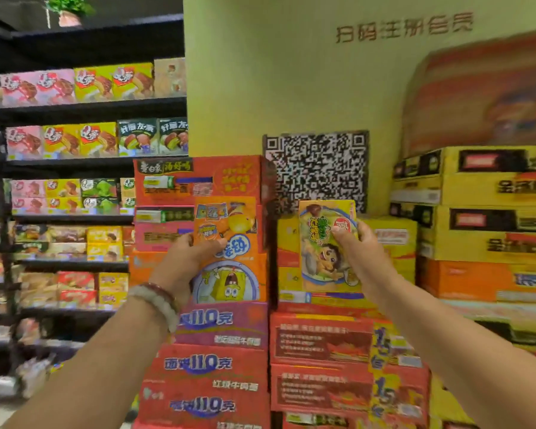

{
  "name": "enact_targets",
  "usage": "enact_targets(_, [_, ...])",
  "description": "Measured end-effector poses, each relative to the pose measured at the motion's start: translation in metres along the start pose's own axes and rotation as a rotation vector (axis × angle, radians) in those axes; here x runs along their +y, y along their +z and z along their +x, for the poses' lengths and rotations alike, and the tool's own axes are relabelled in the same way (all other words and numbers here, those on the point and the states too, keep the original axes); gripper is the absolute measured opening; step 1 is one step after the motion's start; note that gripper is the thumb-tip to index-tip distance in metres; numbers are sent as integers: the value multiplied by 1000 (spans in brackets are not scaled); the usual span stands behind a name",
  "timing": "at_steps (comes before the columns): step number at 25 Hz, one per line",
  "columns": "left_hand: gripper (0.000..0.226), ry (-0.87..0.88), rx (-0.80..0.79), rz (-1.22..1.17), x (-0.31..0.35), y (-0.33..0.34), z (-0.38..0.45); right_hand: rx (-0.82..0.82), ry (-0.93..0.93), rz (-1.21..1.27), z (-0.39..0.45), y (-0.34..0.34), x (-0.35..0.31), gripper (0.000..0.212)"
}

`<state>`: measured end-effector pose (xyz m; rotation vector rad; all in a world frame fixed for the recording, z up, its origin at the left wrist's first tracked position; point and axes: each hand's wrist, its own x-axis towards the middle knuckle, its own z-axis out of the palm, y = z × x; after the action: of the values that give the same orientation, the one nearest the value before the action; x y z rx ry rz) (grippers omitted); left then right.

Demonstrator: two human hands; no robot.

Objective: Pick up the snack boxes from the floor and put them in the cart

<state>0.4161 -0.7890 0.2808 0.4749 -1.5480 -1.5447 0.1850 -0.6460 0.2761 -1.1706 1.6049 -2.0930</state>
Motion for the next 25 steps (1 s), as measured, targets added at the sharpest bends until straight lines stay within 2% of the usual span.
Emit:
enact_targets(3, [16, 10, -100, -70, -20, 98, 11, 110, -8, -89, -19, -97, -16, 33])
enact_targets(4, [9, 3, -138, -99, -25, 129, 13, 151, -8, -123, -26, -129, -19, 31])
enact_targets(5, [8, -8, -198, -127, -30, 157, 14, 191, -6, -156, -34, -159, -22, 28])
enact_targets(11, [36, -107, -509, -209, -63, 327, 7, 483, -25, -326, -86, -313, -54, 32])
enact_targets(15, [66, -160, -718, -231, -78, 420, 1, 663, -22, -409, -112, -384, -65, 29])
enact_targets(16, [65, -163, -769, -245, -83, 444, 2, 707, -27, -429, -117, -400, -68, 27])
enact_targets(18, [49, -170, -839, -278, -90, 485, 4, 779, -31, -431, -125, -426, -73, 24])
enact_targets(23, [36, -198, -1011, -337, -105, 575, 10, 938, -64, -436, -132, -484, -82, 41])
enact_targets(25, [33, -225, -1053, -326, -111, 605, 11, 1003, -72, -451, -134, -502, -84, 30])
